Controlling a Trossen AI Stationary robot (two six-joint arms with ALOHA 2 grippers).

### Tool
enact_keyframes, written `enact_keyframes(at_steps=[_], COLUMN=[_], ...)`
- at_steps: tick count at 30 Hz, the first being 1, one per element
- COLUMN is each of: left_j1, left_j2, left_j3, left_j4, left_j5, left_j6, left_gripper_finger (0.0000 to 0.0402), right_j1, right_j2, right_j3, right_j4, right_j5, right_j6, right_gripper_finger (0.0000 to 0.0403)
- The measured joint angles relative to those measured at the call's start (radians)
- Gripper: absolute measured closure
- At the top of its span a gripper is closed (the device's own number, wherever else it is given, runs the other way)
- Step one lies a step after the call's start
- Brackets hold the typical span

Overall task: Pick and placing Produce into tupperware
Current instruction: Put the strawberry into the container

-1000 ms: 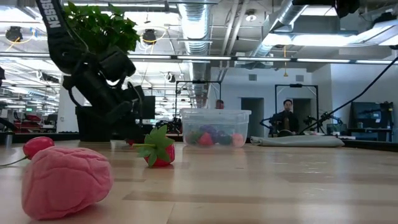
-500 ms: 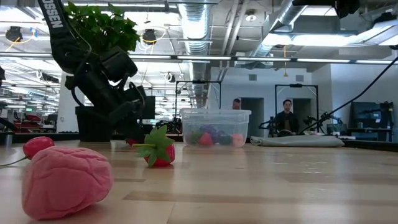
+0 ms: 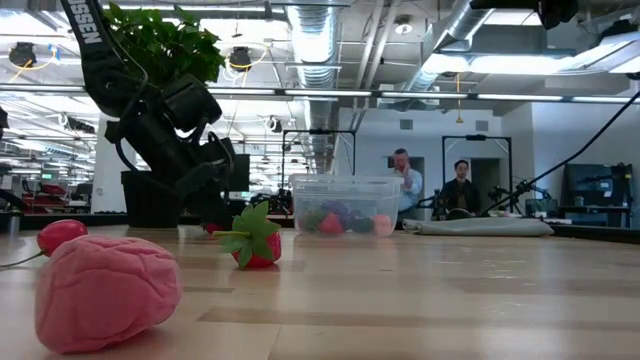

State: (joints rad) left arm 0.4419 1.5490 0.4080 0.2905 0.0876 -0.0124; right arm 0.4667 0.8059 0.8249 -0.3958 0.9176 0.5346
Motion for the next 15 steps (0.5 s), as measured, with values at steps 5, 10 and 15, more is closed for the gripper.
enact_keyframes(at_steps=[5, 10, 15], left_j1=[-0.001, 0.0, 0.0], left_j2=[0.0, 0.001, 0.001], left_j3=[-0.001, -0.001, -0.002], left_j4=[0.003, 0.005, 0.005], left_j5=[-0.007, -0.016, -0.023], left_j6=[-0.017, -0.03, -0.041], left_gripper_finger=[0.0134, 0.0163, 0.02], right_j1=[0.0, 0.0, 0.0], right_j2=[0.0, 0.0, 0.0], right_j3=[0.0, 0.0, 0.0], right_j4=[0.0, 0.0, 0.0], right_j5=[0.0, 0.0, 0.0], right_j6=[0.0, 0.0, 0.0], right_gripper_finger=[0.0262, 0.0262, 0.0262])
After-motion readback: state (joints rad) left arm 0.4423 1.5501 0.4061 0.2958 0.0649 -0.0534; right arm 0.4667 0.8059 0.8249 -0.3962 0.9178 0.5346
